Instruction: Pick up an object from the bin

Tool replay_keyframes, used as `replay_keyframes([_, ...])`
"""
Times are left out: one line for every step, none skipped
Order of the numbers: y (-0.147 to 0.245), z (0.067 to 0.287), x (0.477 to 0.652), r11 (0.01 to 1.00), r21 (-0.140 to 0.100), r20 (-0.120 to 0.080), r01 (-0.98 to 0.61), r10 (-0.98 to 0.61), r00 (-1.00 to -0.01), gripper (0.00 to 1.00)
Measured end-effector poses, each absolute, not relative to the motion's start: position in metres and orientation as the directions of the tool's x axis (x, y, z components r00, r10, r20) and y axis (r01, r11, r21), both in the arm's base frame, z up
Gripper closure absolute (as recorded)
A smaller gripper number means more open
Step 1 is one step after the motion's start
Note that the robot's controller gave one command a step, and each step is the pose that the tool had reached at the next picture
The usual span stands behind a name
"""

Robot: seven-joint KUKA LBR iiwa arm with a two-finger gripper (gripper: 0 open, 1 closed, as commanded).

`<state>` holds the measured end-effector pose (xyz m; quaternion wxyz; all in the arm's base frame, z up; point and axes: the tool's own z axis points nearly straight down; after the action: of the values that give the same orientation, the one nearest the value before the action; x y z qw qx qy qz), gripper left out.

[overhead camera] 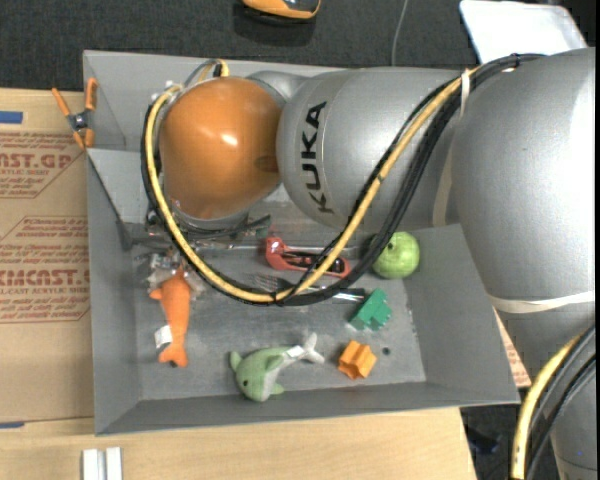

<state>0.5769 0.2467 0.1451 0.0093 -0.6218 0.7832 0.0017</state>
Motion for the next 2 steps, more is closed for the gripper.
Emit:
replay_keyframes([0.248, 0.162, 0.577, 0.228, -0.012, -0.021, -0.973, -0.973, -0.228, 1.0])
replay_keyframes([0.249, 0.177, 0.578, 0.23, -0.014, -0.025, -0.973, -0.973, -0.229, 1.0])
